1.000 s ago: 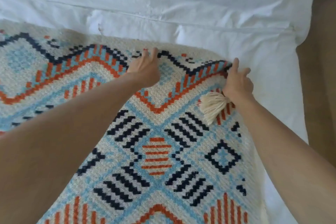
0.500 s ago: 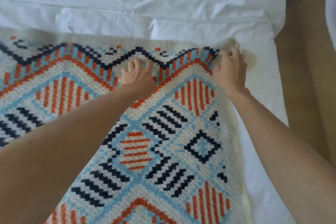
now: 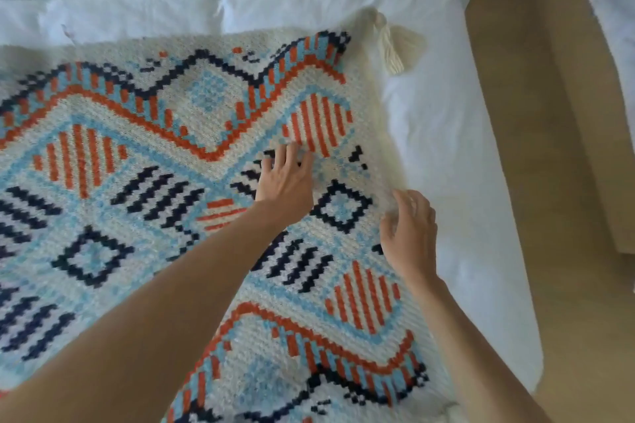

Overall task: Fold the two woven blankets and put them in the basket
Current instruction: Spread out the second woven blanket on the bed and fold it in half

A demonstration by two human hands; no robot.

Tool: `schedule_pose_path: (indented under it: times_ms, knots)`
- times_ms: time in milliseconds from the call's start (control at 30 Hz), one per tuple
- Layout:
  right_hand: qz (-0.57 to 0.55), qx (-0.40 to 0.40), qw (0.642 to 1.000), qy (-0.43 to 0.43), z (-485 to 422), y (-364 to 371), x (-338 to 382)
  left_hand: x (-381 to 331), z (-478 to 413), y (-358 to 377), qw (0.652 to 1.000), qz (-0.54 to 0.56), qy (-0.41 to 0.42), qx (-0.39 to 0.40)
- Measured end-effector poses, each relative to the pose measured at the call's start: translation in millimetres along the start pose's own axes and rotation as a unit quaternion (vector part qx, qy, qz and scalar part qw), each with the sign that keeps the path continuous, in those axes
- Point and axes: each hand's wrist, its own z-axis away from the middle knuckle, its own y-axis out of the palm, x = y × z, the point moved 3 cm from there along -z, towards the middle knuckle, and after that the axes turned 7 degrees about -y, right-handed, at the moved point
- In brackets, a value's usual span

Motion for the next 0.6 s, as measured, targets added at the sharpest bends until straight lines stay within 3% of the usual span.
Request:
schedule_pose_path:
  times_ms: [200,333,433,600]
  knots:
    - [-0.023,0.016,0.995,0.094,131.2,-1.5,-44.4,-59.5,81.5,21.7,0.998,0.025,0.039,0.030]
    - [-0.060,0.053,0.980,0.179,199.0,-8.1,-74.9,-93.3,130.7,45.5,0.982,0.109,0.044,0.150]
    - [-0.094,0.077,0.969,0.216,225.2,-9.9,-89.1,-107.9,161.0,60.9,0.968,0.113,0.047,0.218]
    - [-0.139,0.082,0.951,0.263,240.1,-8.9,-99.4,-103.6,181.7,77.9,0.971,0.113,0.041,0.208]
